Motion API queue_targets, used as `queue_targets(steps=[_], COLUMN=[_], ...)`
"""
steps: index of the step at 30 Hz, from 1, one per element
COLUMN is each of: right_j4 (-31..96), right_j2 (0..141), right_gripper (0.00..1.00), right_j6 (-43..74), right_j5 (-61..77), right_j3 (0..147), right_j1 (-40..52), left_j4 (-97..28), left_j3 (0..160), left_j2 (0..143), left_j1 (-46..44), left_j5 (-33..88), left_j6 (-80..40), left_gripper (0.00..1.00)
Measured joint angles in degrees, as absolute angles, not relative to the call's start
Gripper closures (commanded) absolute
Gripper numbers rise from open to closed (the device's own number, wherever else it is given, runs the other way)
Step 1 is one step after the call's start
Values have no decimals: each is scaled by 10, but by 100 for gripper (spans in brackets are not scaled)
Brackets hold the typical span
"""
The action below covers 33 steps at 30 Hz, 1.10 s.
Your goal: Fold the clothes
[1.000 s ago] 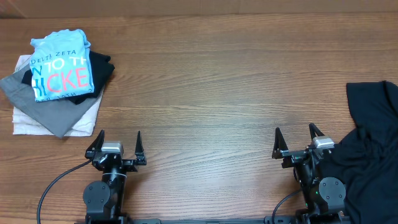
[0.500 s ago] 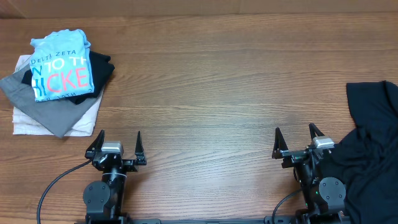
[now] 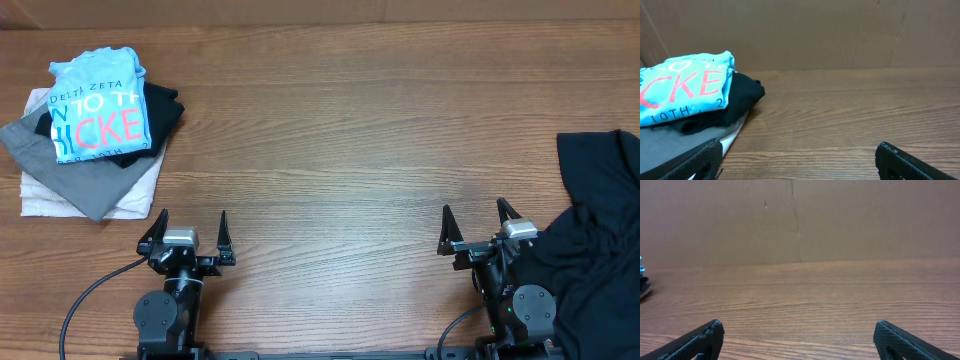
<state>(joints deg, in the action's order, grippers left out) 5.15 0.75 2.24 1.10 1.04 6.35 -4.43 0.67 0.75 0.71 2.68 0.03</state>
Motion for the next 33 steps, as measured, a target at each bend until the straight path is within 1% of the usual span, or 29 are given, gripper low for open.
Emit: queue_targets(steps=[27,33], right_j4=[42,57], right_j2=[8,8], right_gripper=[0,0], right_j6=[23,58], right_j5=[11,7], right_j3=[10,16], right_j1=[64,64], left_j4=[-43,-58], left_j3=[7,14], left_j2=[8,8], left_j1=[7,7], left_j5=[27,27], left_j6=[-2,-37], left_gripper=[0,0])
